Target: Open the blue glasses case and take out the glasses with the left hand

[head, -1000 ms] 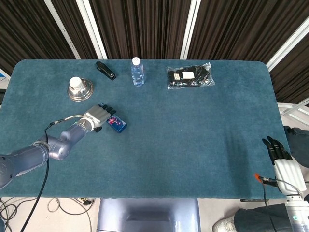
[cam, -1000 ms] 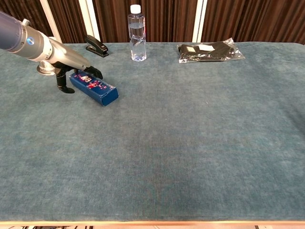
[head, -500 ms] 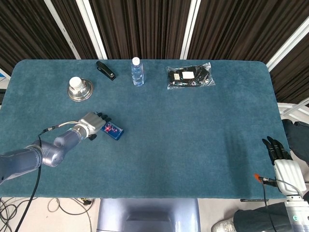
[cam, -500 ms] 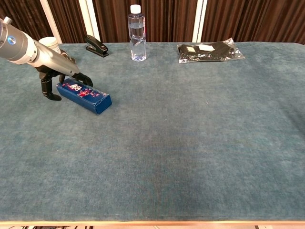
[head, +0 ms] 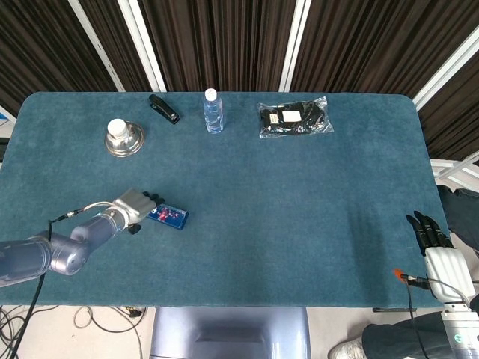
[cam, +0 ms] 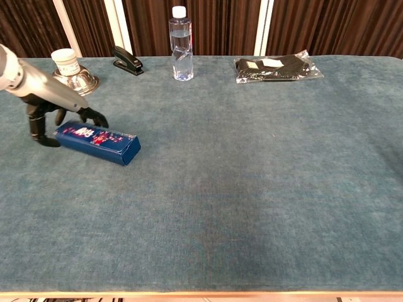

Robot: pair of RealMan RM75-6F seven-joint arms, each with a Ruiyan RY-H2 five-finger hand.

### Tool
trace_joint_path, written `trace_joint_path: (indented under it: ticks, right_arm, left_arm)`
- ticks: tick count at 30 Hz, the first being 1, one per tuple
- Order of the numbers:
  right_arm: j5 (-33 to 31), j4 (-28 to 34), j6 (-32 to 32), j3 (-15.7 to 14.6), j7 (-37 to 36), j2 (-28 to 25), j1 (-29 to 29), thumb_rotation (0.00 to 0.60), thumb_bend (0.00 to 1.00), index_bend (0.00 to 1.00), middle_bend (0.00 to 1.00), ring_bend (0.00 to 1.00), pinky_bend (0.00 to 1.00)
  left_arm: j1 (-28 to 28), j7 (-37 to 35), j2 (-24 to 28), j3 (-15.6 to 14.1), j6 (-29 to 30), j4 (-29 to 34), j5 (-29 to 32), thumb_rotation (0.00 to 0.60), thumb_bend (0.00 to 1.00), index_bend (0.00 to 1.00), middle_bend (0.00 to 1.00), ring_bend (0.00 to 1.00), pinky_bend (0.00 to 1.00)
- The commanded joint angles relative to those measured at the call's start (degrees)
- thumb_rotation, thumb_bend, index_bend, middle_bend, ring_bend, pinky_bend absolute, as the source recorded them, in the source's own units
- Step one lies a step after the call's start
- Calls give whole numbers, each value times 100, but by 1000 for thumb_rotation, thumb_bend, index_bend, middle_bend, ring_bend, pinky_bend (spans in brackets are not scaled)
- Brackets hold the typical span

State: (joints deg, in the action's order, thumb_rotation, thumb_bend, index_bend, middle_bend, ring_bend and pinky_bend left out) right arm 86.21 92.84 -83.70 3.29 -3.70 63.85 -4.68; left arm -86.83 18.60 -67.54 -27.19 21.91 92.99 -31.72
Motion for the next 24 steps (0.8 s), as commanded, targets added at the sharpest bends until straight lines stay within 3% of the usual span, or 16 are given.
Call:
trace_joint_path:
  ticks: [1, 6, 18, 24]
  right_arm:
    - [9, -1, -8, 3, 6, 2, -2, 600, 26, 0, 0, 0, 225]
    - [8, 1, -15, 2, 19, 10, 2, 600, 27, 0, 0, 0, 225]
    - [-8, 14, -10, 9, -9, 5, 3, 600, 27, 0, 0, 0, 225]
    - [-1, 15, -6, 7, -13, 0, -1, 600, 27, 0, 0, 0, 225]
  left_arm:
    - [-122, -24, 205, -189, -19, 303, 20, 600, 425, 0, 30, 97, 281]
    - [-150, -85, 465, -266, 84, 648, -168, 600, 425, 0, 28, 98, 283]
    - [0, -279, 584, -297, 173, 730, -371, 600, 402, 0, 25, 98, 278]
    - [790, -298, 530, 131, 2109, 789, -658, 600, 150, 0, 30, 97, 248]
